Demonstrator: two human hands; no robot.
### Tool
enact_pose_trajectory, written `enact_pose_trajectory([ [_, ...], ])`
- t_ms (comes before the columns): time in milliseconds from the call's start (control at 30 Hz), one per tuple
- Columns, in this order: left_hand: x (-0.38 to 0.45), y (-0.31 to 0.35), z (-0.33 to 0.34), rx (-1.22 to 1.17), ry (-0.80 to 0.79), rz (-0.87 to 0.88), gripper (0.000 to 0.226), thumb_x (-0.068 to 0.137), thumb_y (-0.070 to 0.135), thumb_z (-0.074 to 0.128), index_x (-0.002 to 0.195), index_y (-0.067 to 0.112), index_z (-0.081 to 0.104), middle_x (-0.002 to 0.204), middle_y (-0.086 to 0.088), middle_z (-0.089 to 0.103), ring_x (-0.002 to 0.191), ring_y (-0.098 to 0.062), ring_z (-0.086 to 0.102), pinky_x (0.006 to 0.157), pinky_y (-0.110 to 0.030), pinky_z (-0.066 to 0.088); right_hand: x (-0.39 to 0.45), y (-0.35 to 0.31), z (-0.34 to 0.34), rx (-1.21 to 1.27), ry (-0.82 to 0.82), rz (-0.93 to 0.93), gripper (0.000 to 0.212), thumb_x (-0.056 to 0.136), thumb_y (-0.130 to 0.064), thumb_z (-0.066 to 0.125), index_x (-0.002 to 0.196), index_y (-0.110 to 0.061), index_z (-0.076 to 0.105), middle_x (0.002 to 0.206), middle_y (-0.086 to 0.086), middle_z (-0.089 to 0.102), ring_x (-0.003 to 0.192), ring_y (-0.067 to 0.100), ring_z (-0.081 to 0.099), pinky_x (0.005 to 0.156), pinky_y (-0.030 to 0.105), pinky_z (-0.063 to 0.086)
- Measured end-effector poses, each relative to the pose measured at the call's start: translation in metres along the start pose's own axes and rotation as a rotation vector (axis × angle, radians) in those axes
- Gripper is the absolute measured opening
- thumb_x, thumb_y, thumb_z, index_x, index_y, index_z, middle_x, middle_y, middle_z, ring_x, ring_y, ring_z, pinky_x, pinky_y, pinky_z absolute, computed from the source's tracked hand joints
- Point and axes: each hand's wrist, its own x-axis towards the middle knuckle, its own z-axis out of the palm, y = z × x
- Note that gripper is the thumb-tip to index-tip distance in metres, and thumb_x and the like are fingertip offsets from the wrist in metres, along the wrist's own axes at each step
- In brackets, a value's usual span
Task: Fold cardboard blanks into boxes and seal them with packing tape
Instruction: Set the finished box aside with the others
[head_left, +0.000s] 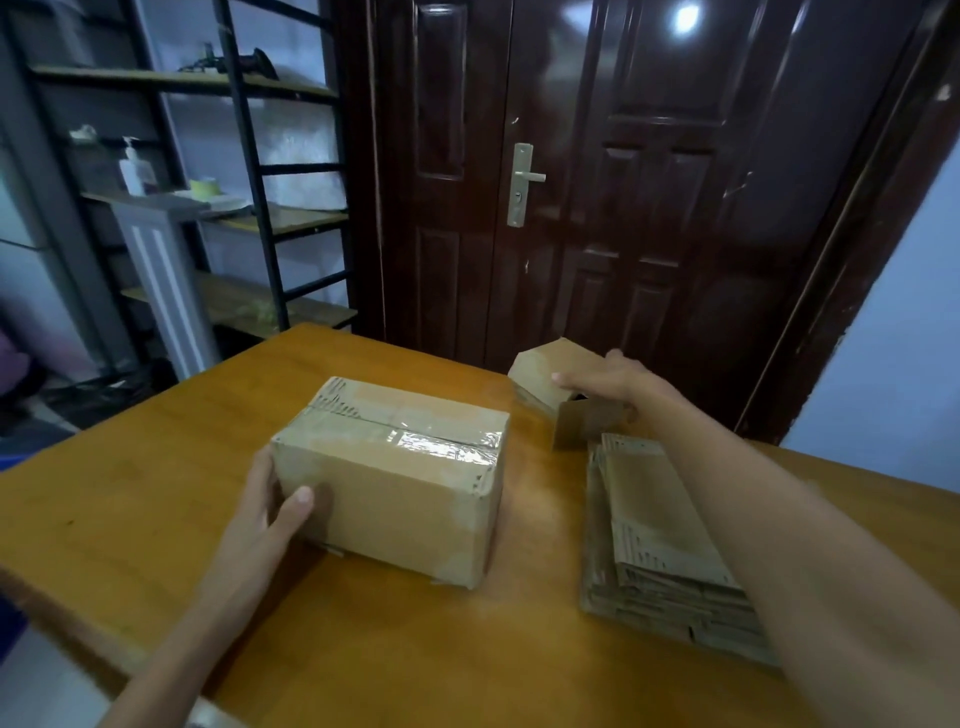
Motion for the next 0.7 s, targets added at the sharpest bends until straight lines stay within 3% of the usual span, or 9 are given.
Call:
enact_pose_trajectory([
  [133,-0.001,0.005,0.003,-0.004,0.005,-0.013,0.118,0.05,0.105,0.056,0.153,0.053,0.03,0.128,0.055,0.049,0.116,0.028,0.048,0.094,-0.02,0.04,-0.019,-0.013,0.012,-0.231,0.254,-0.253,0.117,0.061,-0.085,0.076,0.152,-0.025,0.031,0.143,0.011,0.043,0.124,0.037,0.054,0.093,0.051,0.054],
  [233,-0.003,0.01,0.006,0.003,-0.009,-0.019,0.107,0.047,0.105,0.057,0.141,0.064,0.03,0.121,0.06,0.048,0.111,0.033,0.047,0.091,-0.018,0.038,-0.058,-0.022,0.026,-0.468,0.586,-0.621,0.097,0.071,-0.073,0.078,0.147,-0.03,0.036,0.131,0.006,0.042,0.116,0.03,0.05,0.076,0.046,0.057],
  [300,-0.005,0.011,0.005,0.011,-0.008,-0.013,0.106,0.047,0.105,0.057,0.141,0.065,0.029,0.121,0.061,0.047,0.11,0.034,0.046,0.09,-0.018,0.037,-0.082,-0.019,0.04,-0.591,0.706,-0.884,0.074,0.082,-0.063,0.075,0.141,-0.028,0.046,0.123,0.005,0.045,0.11,0.023,0.05,0.072,0.037,0.057],
  [367,-0.005,0.01,0.004,0.01,-0.01,-0.003,0.104,0.049,0.105,0.057,0.142,0.065,0.03,0.124,0.059,0.047,0.112,0.032,0.047,0.091,-0.018,0.038,-0.093,-0.012,0.05,-0.647,0.668,-1.008,0.062,0.088,-0.056,0.071,0.139,-0.028,0.05,0.126,0.005,0.046,0.113,0.022,0.048,0.084,0.036,0.055],
  [500,-0.006,0.012,0.004,-0.03,-0.019,0.014,0.099,0.054,0.1,0.061,0.142,0.06,0.036,0.127,0.053,0.052,0.118,0.025,0.051,0.092,-0.018,0.042,-0.088,-0.01,0.036,-0.449,0.556,-0.923,0.056,0.089,-0.06,0.066,0.137,-0.032,0.057,0.115,-0.005,0.046,0.106,0.016,0.046,0.09,0.036,0.049],
  [600,-0.007,0.014,0.006,-0.054,-0.024,0.031,0.08,0.069,0.082,0.063,0.141,0.055,0.042,0.13,0.048,0.055,0.121,0.02,0.052,0.09,-0.017,0.044,-0.088,-0.007,0.036,-0.378,0.439,-0.878,0.048,0.09,-0.06,0.067,0.129,-0.033,0.065,0.111,-0.007,0.044,0.106,0.014,0.042,0.084,0.034,0.053],
  [700,-0.006,0.01,0.005,-0.067,-0.032,0.022,0.072,0.075,0.072,0.059,0.143,0.052,0.045,0.135,0.042,0.056,0.123,0.017,0.053,0.092,-0.02,0.045,-0.097,0.004,0.047,-0.322,0.475,-0.851,0.045,0.088,-0.06,0.07,0.125,-0.036,0.067,0.109,-0.008,0.045,0.105,0.013,0.042,0.073,0.029,0.053],
])
